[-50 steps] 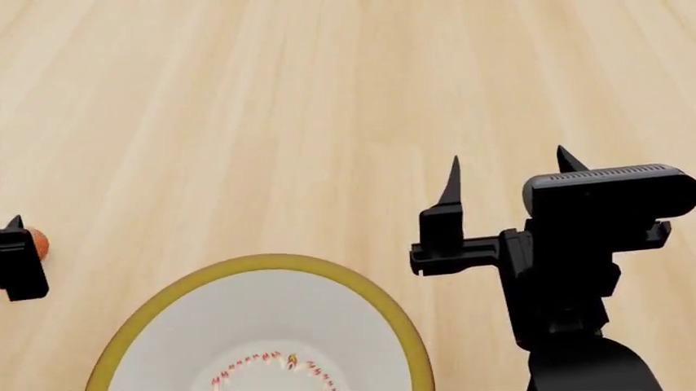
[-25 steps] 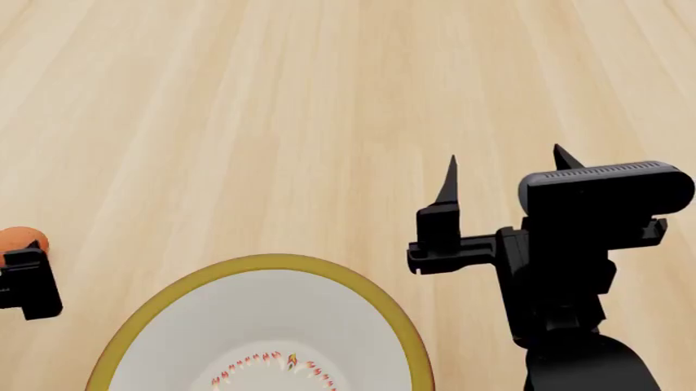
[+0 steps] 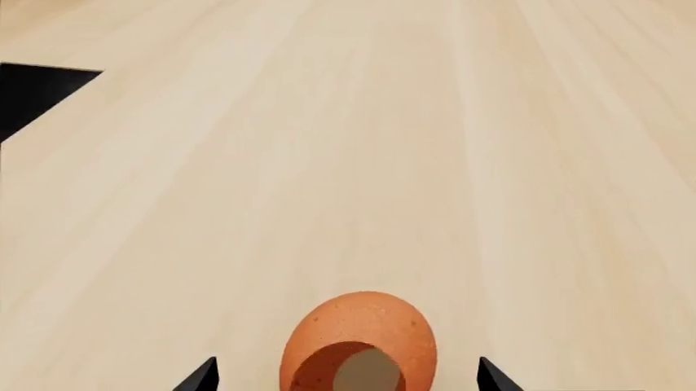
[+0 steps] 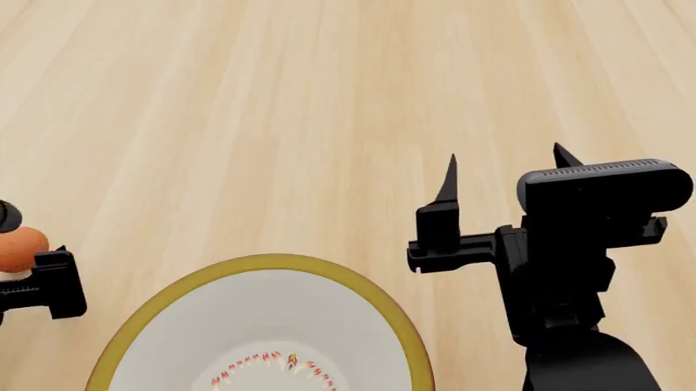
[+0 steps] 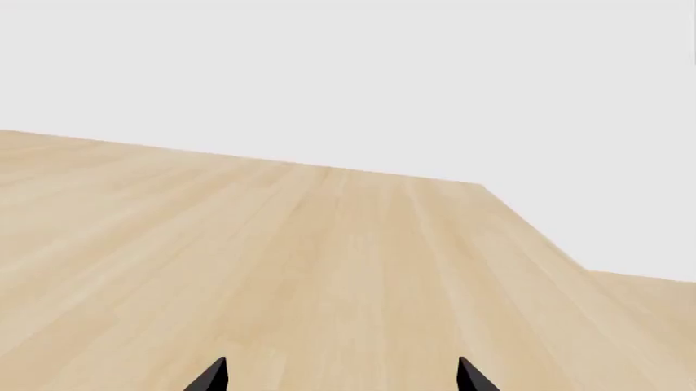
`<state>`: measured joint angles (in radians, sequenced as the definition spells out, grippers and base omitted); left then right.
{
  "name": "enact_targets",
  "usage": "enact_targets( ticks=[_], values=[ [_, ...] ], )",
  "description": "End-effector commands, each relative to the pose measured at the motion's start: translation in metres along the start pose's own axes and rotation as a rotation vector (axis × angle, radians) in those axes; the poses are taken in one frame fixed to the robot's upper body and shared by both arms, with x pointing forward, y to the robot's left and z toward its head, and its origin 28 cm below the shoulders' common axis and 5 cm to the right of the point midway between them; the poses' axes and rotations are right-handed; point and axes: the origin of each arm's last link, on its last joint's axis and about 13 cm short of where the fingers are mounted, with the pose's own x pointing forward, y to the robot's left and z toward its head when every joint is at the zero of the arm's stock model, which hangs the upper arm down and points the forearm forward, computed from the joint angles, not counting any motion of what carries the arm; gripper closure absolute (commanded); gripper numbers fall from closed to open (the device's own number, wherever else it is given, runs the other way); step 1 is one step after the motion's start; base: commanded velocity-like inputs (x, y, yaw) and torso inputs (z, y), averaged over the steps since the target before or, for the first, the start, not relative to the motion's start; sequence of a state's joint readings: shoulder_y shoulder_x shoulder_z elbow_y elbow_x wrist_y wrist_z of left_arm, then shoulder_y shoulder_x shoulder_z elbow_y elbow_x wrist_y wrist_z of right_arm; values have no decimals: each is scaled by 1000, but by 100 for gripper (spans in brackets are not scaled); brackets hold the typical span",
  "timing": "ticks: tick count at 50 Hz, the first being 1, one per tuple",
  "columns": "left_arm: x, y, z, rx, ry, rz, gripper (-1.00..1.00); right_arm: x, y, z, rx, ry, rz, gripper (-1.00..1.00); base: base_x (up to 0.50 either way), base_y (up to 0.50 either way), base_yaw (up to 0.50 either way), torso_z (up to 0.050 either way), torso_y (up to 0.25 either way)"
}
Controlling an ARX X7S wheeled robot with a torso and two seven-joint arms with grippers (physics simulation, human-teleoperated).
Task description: Place the eggs and milk next to the bowl.
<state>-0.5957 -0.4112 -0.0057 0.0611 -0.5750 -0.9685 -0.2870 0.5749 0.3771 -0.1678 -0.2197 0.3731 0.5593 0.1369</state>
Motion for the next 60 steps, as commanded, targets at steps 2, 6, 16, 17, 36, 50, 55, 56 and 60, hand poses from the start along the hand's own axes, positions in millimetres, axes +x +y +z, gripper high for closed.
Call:
enact_targets(
  ticks=[2,6,16,17,36,50,55,56,60],
  values=[
    [10,-6,-3,-28,19,-38,-100,2,-1,1,7,-9,-9,-100,0,0,0,0,0],
    [15,-6,-5,-18,20,-36,-100,2,-1,0,5,-7,-9,-100,0,0,0,0,0],
    [19,-8,-5,-8,27,-42,-100,2,-2,1,3,-5,-11,-100,0,0,0,0,0],
    [19,-8,-6,-6,27,-43,-100,2,-2,0,4,-5,-11,-100,0,0,0,0,0],
    [16,-8,-5,6,-1,-47,100,2,-2,0,4,-5,-10,-100,1,0,-1,0,-1],
    [-3,12,20,-5,-159,-163,100,1,-1,2,9,-14,-6,-100,0,0,0,0,0],
    [-8,22,19,72,-157,-232,100,0,-1,2,11,-15,-5,-100,0,0,0,0,0],
    [-8,23,18,77,-143,-246,100,0,-1,1,11,-15,-5,-100,0,0,0,0,0],
    [-10,31,7,164,-97,-270,100,1,-1,2,12,-16,-3,-100,0,0,0,0,0]
  ],
)
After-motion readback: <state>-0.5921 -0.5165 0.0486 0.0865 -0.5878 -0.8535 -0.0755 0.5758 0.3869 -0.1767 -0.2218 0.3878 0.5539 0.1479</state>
